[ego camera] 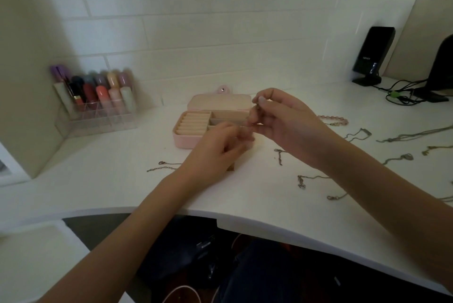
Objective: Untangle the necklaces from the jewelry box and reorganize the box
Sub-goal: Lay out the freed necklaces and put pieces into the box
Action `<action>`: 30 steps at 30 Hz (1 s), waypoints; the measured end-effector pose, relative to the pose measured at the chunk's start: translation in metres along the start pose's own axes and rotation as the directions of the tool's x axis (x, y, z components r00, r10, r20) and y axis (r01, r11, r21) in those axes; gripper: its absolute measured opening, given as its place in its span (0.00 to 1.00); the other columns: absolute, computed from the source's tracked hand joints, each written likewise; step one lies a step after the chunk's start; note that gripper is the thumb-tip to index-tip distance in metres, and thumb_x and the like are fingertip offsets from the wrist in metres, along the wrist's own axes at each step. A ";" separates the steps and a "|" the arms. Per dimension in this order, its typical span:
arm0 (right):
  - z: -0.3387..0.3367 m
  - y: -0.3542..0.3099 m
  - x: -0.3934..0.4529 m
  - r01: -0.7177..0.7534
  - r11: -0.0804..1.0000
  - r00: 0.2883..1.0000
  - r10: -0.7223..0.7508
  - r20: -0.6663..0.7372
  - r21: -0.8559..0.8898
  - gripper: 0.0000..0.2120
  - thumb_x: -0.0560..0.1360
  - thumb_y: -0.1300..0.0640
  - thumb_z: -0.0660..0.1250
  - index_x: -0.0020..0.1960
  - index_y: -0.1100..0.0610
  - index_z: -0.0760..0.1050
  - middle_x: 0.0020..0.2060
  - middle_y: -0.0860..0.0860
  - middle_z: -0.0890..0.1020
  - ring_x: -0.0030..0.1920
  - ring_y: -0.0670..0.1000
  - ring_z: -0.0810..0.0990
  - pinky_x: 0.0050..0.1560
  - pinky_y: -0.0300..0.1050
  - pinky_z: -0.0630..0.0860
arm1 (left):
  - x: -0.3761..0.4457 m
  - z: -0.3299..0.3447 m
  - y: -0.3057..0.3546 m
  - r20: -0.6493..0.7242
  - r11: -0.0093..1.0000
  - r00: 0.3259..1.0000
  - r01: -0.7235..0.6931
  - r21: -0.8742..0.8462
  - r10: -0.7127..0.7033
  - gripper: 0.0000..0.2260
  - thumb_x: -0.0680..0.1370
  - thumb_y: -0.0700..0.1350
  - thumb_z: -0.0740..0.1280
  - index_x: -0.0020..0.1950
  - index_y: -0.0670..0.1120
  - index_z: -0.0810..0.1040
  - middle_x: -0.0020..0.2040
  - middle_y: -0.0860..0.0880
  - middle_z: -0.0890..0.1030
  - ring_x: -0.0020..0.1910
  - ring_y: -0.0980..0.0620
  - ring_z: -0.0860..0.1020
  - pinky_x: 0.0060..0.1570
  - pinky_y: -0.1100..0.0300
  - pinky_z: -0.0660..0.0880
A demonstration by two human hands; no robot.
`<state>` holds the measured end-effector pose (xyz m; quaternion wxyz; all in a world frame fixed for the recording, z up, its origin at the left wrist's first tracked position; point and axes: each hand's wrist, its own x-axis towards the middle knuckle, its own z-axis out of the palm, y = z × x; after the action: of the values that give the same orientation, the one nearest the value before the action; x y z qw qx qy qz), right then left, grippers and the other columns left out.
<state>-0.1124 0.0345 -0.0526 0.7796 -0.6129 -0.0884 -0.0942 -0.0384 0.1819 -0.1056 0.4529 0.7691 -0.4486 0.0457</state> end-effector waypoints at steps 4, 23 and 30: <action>-0.005 -0.002 0.003 0.008 0.998 0.996 -0.013 -0.086 -0.063 0.07 0.81 0.63 0.57 0.45 0.59 0.72 0.28 0.50 0.72 0.32 0.49 0.72 0.38 0.38 0.73 | -0.002 -0.002 0.008 -0.033 0.986 0.995 0.090 -0.137 -0.095 0.12 0.82 0.42 0.59 0.38 0.48 0.73 0.27 0.57 0.75 0.24 0.57 0.68 0.27 0.67 0.66; -0.046 0.001 0.012 -0.068 0.794 0.989 -0.028 -0.147 -0.604 0.08 0.79 0.56 0.64 0.44 0.57 0.79 0.32 0.44 0.82 0.38 0.44 0.82 0.44 0.41 0.79 | 0.013 -0.037 -0.006 0.070 0.870 0.966 0.254 -0.422 -0.248 0.17 0.82 0.45 0.57 0.35 0.48 0.75 0.27 0.51 0.64 0.26 0.55 0.63 0.26 0.66 0.65; -0.037 -0.042 0.037 0.084 0.886 0.947 -0.213 -0.240 -0.456 0.06 0.78 0.61 0.64 0.48 0.61 0.79 0.30 0.53 0.76 0.32 0.50 0.80 0.44 0.46 0.82 | 0.054 -0.063 0.011 -0.061 0.921 0.987 0.117 -0.372 -0.150 0.09 0.79 0.37 0.63 0.45 0.44 0.81 0.34 0.52 0.81 0.32 0.55 0.77 0.36 0.65 0.76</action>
<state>-0.0867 -0.0130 -0.0129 0.6156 -0.7444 0.0006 -0.2586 0.0068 0.1913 -0.0360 0.6100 0.6969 -0.3755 -0.0361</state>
